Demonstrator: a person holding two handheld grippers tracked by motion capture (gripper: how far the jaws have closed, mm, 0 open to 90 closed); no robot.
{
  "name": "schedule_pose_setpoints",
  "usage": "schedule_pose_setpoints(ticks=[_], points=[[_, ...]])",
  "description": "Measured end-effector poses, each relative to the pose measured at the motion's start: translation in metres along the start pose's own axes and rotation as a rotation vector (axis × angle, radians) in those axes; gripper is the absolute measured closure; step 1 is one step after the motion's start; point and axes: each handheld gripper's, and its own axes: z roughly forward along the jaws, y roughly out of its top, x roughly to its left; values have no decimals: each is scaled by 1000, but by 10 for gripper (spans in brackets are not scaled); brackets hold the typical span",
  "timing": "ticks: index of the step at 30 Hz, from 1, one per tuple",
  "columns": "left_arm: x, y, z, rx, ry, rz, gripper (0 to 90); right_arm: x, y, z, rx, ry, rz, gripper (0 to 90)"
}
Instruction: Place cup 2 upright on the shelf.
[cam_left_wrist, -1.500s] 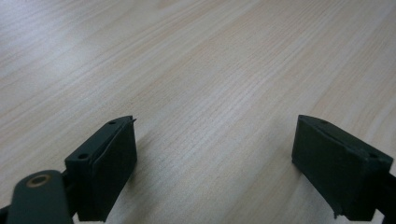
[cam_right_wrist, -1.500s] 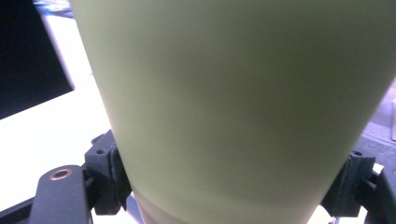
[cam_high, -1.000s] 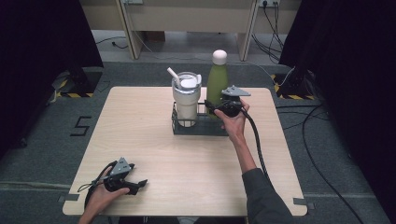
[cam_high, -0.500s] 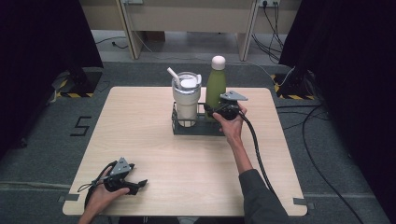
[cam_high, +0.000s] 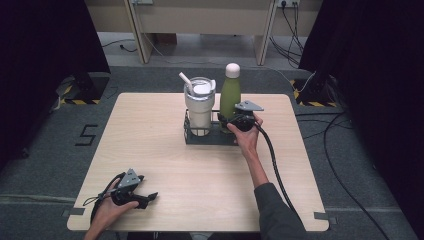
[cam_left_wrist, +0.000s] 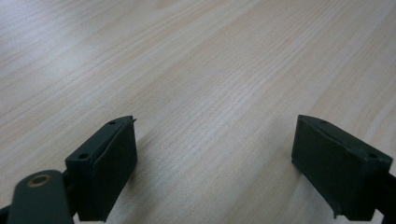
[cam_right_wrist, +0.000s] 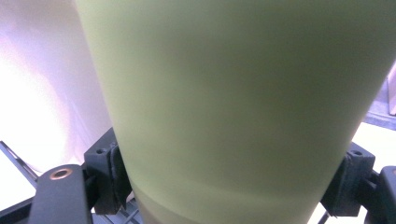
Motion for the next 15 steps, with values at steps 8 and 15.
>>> schedule_pose_setpoints(ticks=[8, 15], points=[[0, 0, 0, 1, -1, 0, 134, 1, -4, 0, -7, -8, -29, 208], [0, 0, 0, 0, 0, 0, 135, 4, -7, -2, -1, -9, -63, 202]])
